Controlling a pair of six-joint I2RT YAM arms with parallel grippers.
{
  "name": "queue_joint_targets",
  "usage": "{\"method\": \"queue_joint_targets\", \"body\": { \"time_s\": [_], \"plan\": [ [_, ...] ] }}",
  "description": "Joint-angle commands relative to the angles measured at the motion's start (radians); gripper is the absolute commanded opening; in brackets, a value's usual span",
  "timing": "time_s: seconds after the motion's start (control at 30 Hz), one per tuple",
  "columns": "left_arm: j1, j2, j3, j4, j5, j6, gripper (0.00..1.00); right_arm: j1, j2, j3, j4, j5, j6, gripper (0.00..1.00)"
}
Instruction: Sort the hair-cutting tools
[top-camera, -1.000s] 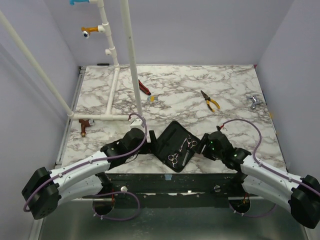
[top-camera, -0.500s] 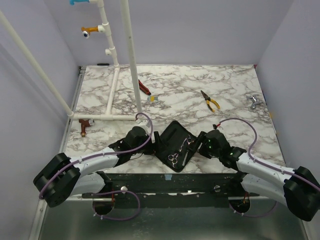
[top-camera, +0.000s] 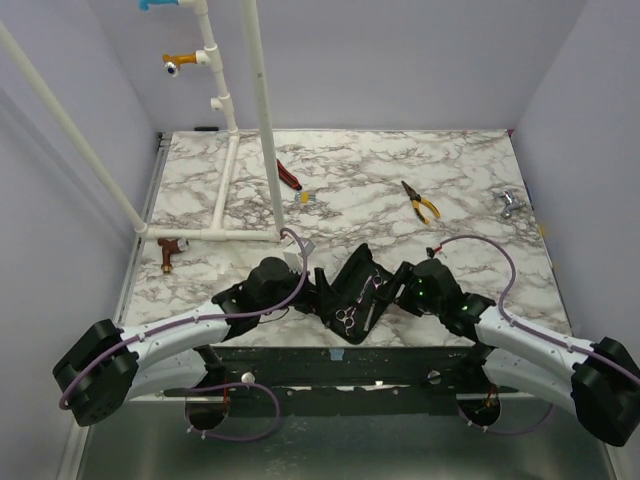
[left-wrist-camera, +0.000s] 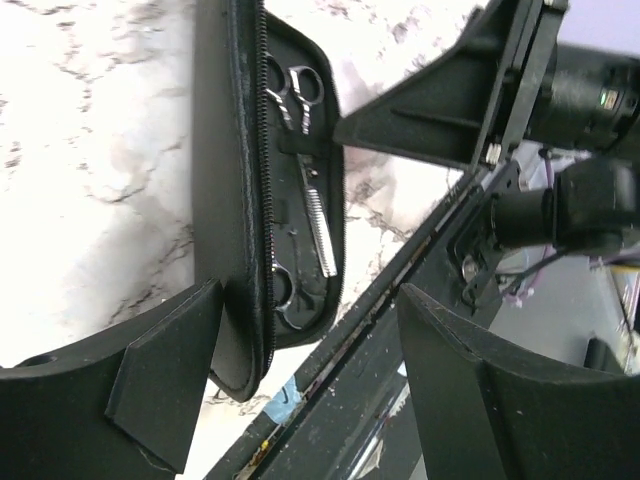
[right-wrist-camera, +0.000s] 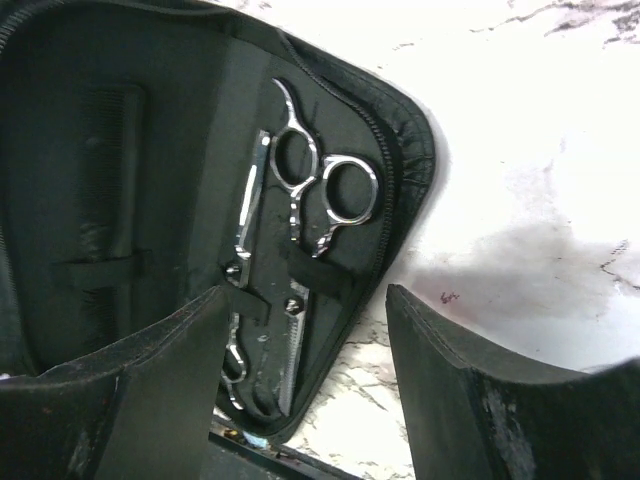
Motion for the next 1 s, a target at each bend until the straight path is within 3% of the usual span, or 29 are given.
{"method": "queue_joint_targets", "body": {
  "time_s": [0.0, 0.2, 0.43, 0.57, 0.97],
  "plan": [
    [-0.072, -0.009, 0.066, -0.051, -0.029, 0.098, 0.71, 0.003, -0.084, 0.060, -0.102, 0.047, -0.007, 0.67],
    [-0.097, 0.019, 0.081, -0.102, -0.126, 0.073, 0.70, 0.003, -0.079, 0.102, -0.109, 0.000, -0.050, 0.61],
    [-0.071, 0.017, 0.063, -0.183, -0.257, -0.021, 0.69, 0.010, 0.110, 0.131, 0.047, -0.251, -0.136, 0.48],
    [-0.035, 0.006, 0.043, -0.181, -0.249, -0.053, 0.69, 0.078, 0.187, 0.161, 0.108, -0.276, -0.233, 0.45],
    [-0.024, -0.002, 0.030, -0.168, -0.239, -0.082, 0.38, 0.238, 0.326, 0.176, 0.300, -0.250, -0.322, 0.38]
  ]
}}
